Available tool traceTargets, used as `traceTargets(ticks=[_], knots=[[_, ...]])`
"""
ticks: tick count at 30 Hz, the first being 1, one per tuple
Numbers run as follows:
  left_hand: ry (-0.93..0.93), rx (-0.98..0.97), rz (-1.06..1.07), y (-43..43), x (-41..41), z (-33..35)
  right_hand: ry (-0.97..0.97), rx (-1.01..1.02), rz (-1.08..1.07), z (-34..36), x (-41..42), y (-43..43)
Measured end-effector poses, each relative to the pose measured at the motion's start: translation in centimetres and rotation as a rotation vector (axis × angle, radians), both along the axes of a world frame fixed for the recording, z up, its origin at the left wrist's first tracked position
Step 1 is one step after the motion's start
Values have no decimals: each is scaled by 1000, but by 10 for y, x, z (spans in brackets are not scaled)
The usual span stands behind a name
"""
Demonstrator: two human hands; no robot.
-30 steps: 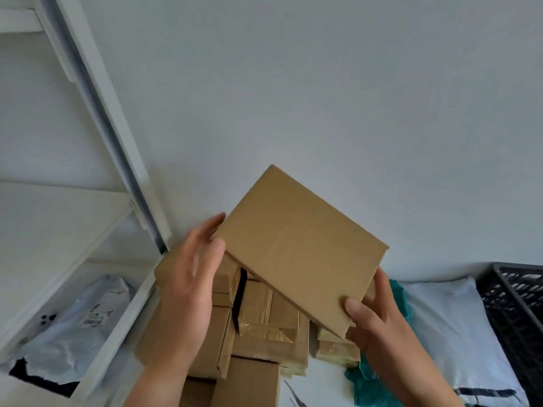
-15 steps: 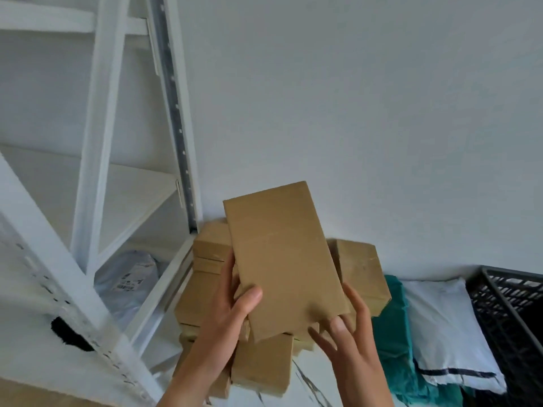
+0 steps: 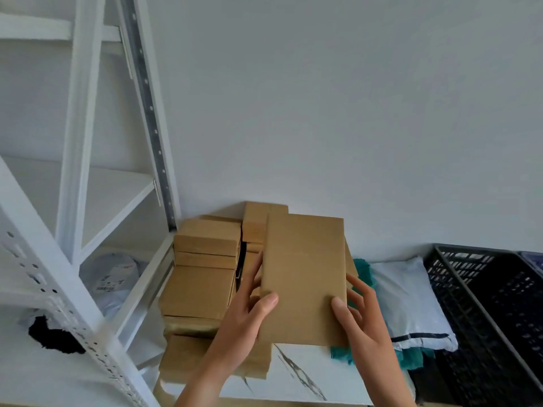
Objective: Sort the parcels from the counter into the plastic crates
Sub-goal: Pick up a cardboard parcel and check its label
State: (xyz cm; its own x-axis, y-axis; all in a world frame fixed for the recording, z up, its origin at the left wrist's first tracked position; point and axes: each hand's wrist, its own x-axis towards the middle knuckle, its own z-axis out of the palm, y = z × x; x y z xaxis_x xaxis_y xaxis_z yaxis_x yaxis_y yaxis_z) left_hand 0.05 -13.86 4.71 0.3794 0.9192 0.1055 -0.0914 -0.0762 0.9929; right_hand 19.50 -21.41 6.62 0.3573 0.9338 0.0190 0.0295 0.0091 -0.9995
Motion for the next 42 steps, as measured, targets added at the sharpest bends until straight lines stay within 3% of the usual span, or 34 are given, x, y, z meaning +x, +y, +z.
traceTargets(ticks=[6,9,13,21,27,31,35,39,42], knots=[[172,153,122,-14,52,9,-141,36,-19,16,35,-14],[127,271,142,-32,90,22,-229,33,-18,27,65,-22],[89,354,193,-48,128,38,-128,24,17,44,104,-29],[-73,153,13,-47,149,59,-60,131,40,51,134,-40],[-32,6,-245,-43,148,66,30,150,196,49,146,-34],[134,91,54,-38,153,66,16,188,67,48,144,-26],[273,327,287,-36,159,61,-33,190,39,51,127,-24],[196,452,379,-45,161,59,-40,221,9,55,128,-18],[154,439,415,-42,155,59,-39,204,15,60,136,-16]])
